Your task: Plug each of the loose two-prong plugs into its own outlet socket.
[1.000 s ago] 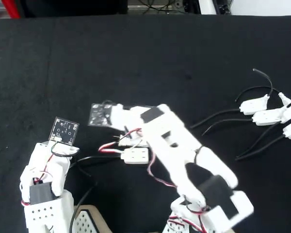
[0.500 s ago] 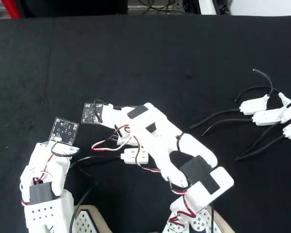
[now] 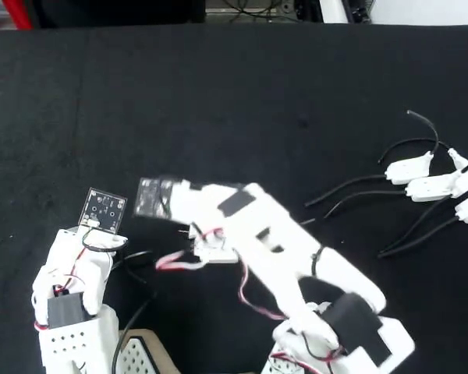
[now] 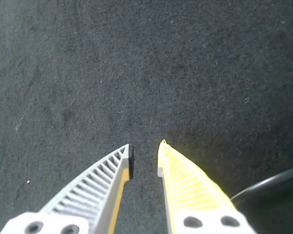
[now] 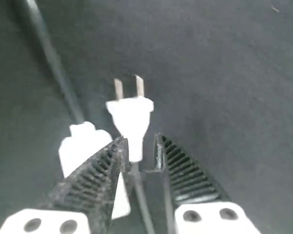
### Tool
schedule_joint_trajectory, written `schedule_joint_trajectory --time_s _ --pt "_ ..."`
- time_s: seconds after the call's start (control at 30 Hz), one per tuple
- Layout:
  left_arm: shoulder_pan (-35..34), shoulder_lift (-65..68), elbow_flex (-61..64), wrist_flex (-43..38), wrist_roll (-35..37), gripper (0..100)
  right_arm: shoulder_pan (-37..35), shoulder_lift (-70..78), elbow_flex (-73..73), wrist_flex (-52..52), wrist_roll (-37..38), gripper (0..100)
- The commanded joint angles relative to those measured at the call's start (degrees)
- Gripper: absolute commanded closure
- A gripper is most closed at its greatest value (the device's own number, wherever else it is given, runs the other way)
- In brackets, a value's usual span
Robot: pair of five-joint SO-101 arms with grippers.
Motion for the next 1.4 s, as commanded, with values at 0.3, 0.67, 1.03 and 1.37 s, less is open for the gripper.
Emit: schedule_joint_trajectory --time_s 0.3,0.67,1.03,1.37 --pt "-0.48 -0.35 1.1 -0.7 -0.53 89 -1.49 5.93 -0.48 -8.88 -5.01 89.6" --pt "-0.57 -0.35 1.1 -0.7 -0.53 89 -1.41 12.88 -7.52 -0.18 -4.57 89.6" --pt "-0.48 -0.35 1.1 -0.7 -0.53 89 -1.76 12.88 -7.52 2.02 -2.9 85.5" --pt "-0.57 -0.35 1.1 -0.7 -0.53 89 -1.85 13.23 -7.6 2.29 -1.23 86.4"
